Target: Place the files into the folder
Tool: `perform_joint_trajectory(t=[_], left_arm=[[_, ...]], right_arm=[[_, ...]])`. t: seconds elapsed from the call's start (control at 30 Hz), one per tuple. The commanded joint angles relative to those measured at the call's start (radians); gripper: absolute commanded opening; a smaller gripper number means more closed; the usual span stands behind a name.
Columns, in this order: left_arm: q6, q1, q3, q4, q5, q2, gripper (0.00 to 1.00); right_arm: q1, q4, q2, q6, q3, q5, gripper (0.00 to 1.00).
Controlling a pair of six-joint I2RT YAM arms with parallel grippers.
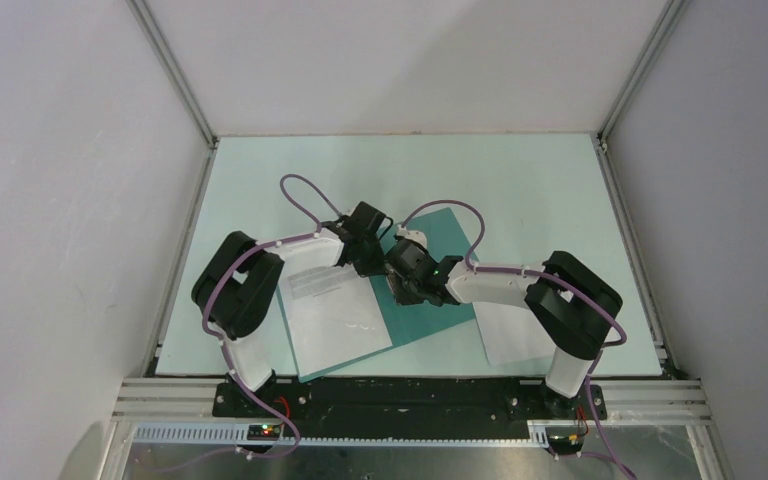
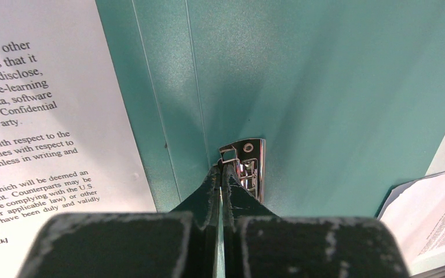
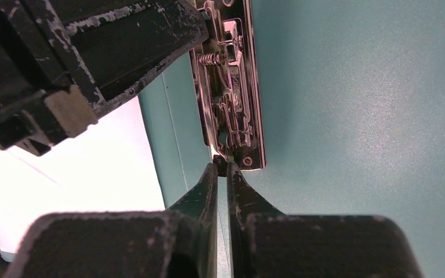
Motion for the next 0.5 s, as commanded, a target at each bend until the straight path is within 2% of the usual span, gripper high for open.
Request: perform_joint_trajectory(t=[0.0, 0.47], left_arm=[[0.068, -0.006, -0.078, -0.169, -0.071, 0.118, 0.0], [0.057, -0.006, -0.109, -0.169, -0.081, 0.136, 0.0]], right_arm=[[-0.018, -0.031, -0.005, 0.019, 0.026, 0.08, 0.01], [0.005, -0.192, 0.124, 0.132, 0.026, 0.278, 0.0]])
